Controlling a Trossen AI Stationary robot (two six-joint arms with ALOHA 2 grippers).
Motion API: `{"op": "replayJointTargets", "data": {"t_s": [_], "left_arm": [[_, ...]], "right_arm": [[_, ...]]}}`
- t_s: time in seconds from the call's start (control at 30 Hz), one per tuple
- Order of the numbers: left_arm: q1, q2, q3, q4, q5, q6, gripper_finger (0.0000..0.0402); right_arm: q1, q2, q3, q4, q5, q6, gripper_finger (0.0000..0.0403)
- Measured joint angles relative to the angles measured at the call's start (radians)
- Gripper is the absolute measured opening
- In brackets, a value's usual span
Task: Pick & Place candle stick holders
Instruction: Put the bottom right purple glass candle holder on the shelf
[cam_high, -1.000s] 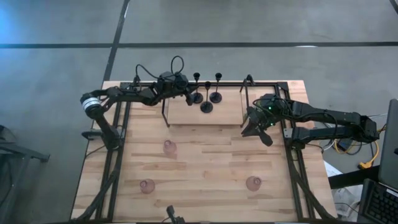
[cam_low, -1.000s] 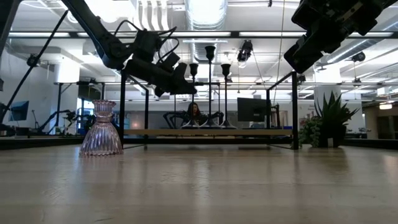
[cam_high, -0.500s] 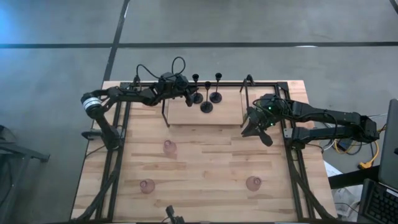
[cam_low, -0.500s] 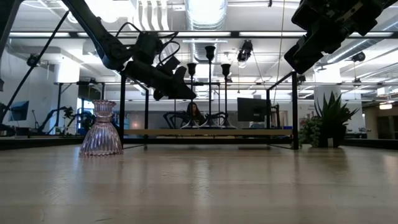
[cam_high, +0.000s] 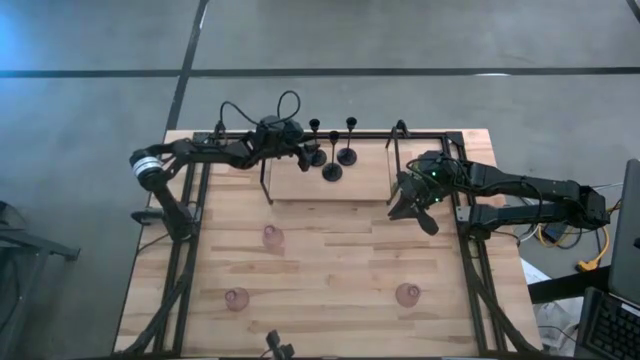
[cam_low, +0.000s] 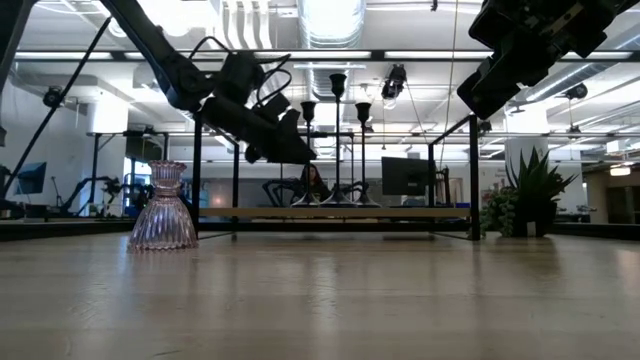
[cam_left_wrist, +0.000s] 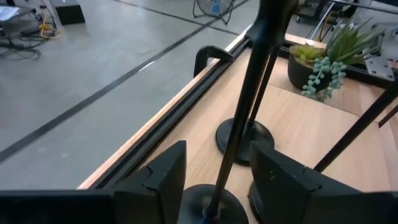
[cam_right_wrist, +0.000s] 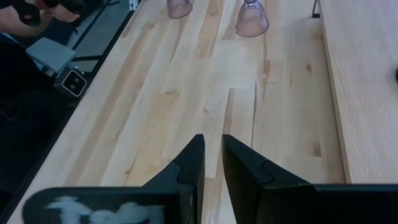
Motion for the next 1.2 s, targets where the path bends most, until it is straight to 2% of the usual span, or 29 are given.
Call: {"op": "replayJointTargets", "data": {"t_s": [0.33,0.63,0.77,1.0,1.2], "left_arm": [[0.0,-0.095,0.023,-0.098,0.0,0.014,0.0186],[-0.003,-0.228,0.031,-0.314,0.0,0.015,0.0186],[-0.01,-0.326,0.041,-0.426,0.023,0.012,0.0186],[-0.016,-0.541,0.082,-0.63,0.169,-0.047,0.0186],[-0.074,-0.739,0.095,-0.776,0.188,-0.065,0.0186]], "right_arm": [[0.0,0.0,0.0,0.0,0.0,0.0,0.005],[0.0,0.0,0.0,-0.001,0.0,0.004,0.005],[0.0,0.0,0.0,-0.001,0.0,0.034,0.005],[0.0,0.0,0.0,-0.002,-0.001,0.072,0.0049],[0.0,-0.001,0.0,-0.003,-0.001,0.1,0.0047]]}}
